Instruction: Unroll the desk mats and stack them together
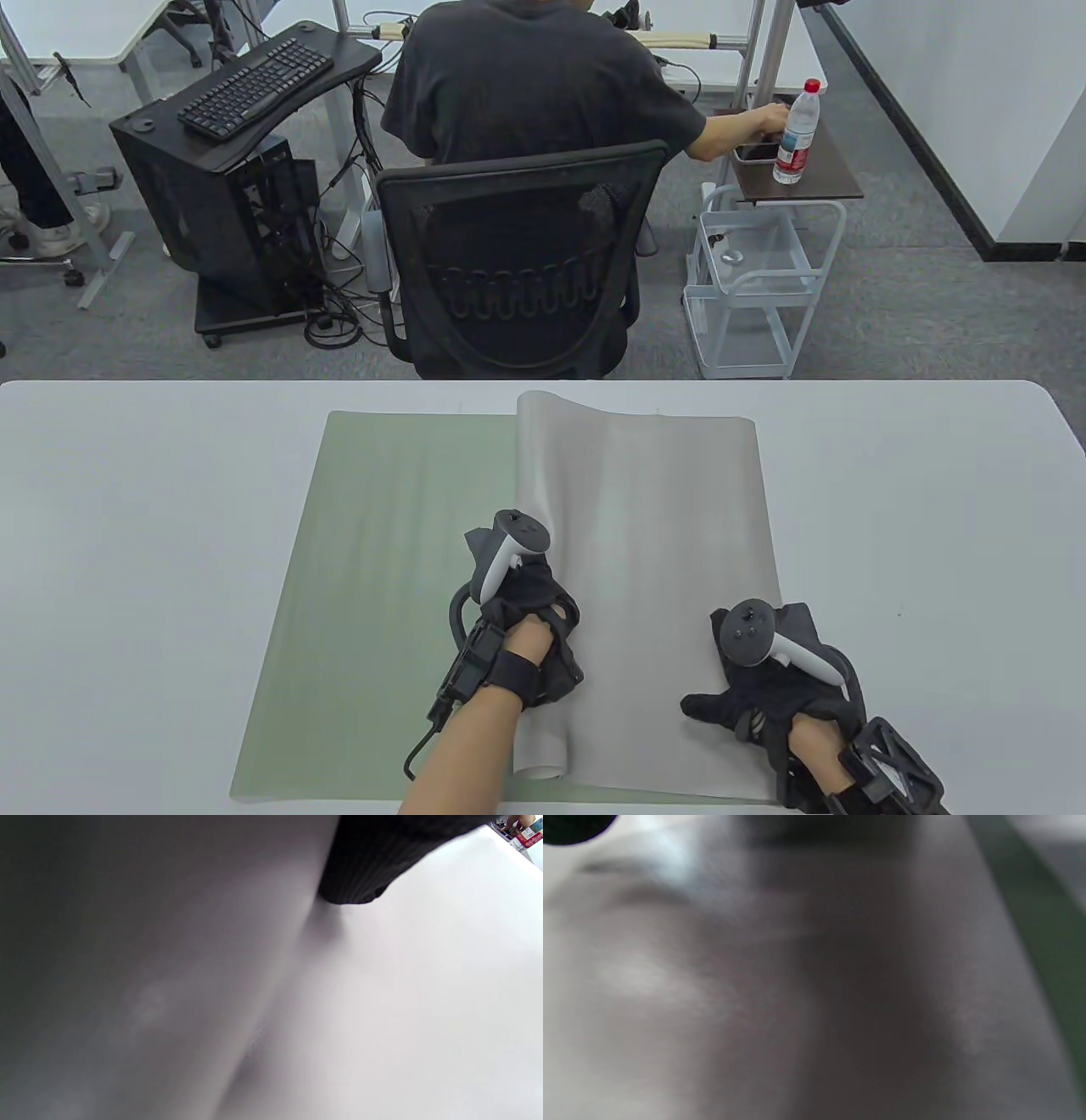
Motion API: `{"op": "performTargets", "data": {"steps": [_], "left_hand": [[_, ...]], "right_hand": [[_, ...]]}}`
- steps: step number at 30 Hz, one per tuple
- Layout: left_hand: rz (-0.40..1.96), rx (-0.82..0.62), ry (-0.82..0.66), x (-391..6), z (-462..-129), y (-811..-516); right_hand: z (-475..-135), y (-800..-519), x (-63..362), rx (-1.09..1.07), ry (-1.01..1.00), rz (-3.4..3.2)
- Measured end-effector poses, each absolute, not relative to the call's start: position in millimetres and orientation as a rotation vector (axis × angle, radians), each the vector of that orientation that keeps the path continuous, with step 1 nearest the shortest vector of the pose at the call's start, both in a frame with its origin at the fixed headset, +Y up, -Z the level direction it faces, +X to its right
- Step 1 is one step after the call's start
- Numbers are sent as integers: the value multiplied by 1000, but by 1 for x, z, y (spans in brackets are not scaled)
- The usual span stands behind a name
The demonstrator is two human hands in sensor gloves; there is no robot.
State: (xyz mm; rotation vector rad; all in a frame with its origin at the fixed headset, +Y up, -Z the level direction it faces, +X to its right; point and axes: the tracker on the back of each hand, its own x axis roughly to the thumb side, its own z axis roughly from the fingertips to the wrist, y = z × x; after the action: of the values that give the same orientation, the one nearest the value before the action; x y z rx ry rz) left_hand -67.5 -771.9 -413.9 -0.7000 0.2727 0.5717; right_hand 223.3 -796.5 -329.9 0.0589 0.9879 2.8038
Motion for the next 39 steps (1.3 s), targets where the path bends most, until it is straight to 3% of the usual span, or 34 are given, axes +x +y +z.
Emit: {"op": "performTargets", "data": {"steps": [10,18,24,29,39], "left_hand": [[671,-720,225,-71,-411,-771],[1196,-783,267,-106,-409,-755],[1460,-846,177,-105,-406,-767],[1666,-875,14,-107,-406,-785],[1621,-815,77,-142,-409,-786]], "right_hand": [[-339,-807,231,71,955,2763],[-339,-807,231,60,979,2772],[-340,-807,231,58,978,2775],[-339,-807,230,57,979,2780],[-339,-807,230,53,986,2780]]}}
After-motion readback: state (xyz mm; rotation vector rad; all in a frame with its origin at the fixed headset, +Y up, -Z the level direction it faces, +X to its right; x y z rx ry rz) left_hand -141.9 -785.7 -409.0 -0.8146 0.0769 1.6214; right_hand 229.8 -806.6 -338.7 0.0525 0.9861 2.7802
